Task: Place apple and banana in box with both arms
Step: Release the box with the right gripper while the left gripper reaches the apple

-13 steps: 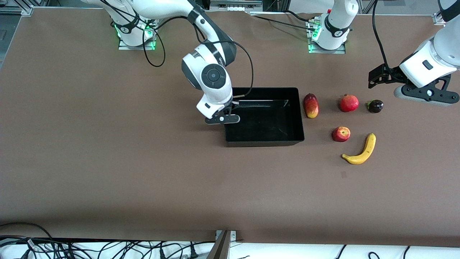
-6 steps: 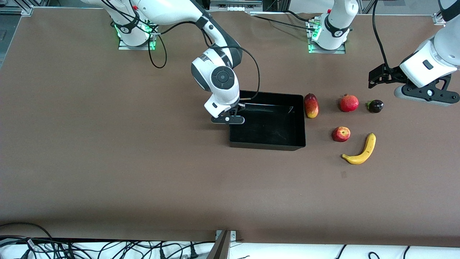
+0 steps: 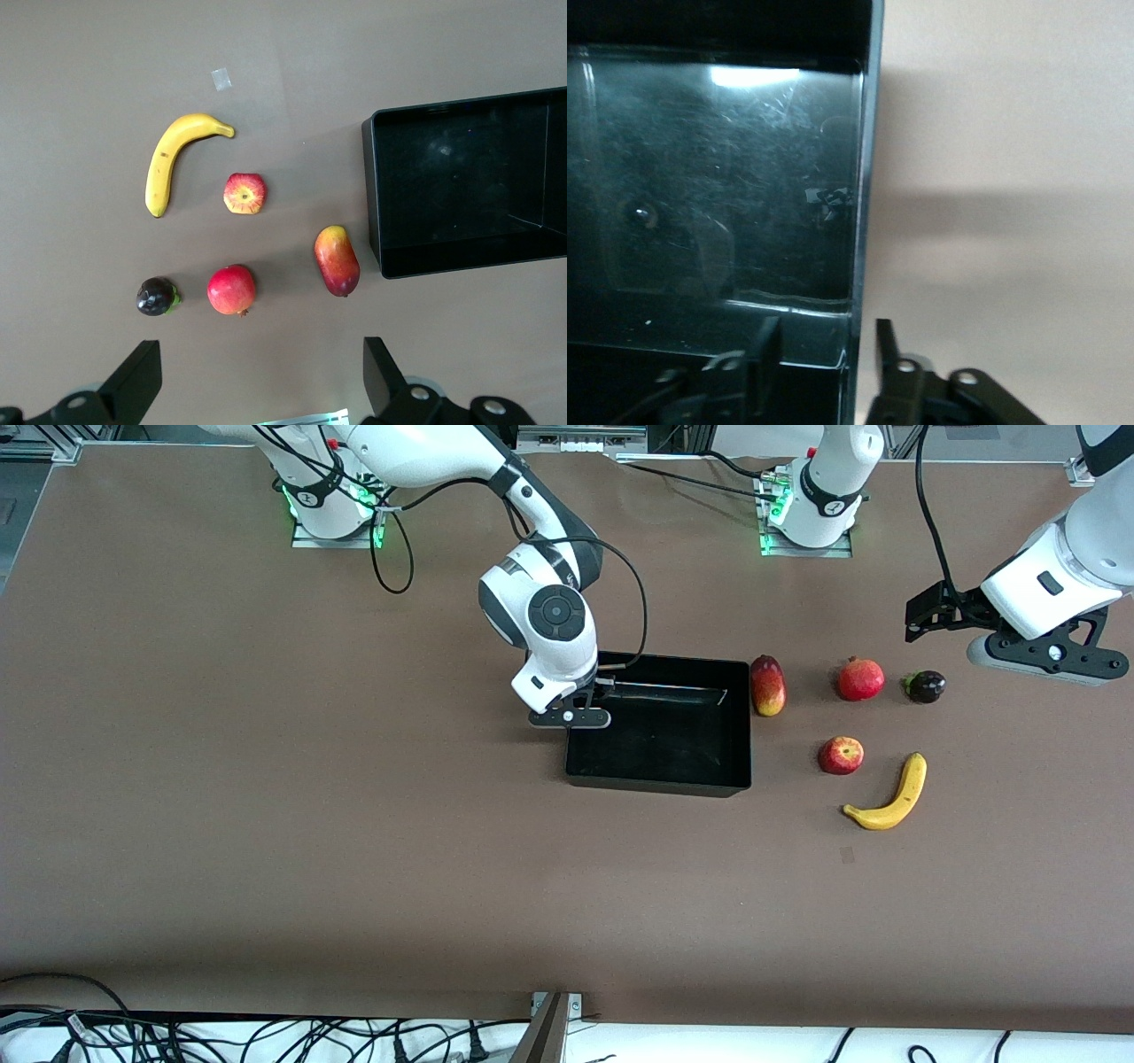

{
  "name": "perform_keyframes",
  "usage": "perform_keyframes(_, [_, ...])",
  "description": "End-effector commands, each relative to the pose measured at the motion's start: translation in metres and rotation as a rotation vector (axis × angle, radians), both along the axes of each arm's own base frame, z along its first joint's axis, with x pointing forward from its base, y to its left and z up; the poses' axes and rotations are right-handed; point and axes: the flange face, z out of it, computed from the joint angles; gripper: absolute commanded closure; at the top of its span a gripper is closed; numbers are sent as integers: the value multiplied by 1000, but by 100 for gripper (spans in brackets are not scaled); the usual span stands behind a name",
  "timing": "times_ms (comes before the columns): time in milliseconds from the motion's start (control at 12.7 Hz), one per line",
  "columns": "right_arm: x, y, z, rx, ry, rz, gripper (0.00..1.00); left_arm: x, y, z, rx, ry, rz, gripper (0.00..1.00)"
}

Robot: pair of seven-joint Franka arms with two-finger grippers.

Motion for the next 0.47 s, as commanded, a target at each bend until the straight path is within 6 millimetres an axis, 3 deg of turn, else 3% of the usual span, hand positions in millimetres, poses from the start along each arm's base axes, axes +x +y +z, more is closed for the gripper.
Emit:
perform_keyframes(0, [14,-10,54,38,-35,-21,0,1,-3,-2,-12,16,-6,0])
perform_keyframes(236, [53,-88,150,25,-26,-118,0,1,-11,-9,0,12,-20,0])
perform_keyframes(393, [73,-154,202,-15,-23,-119,0,15,-11,-37,1,41,-18,0])
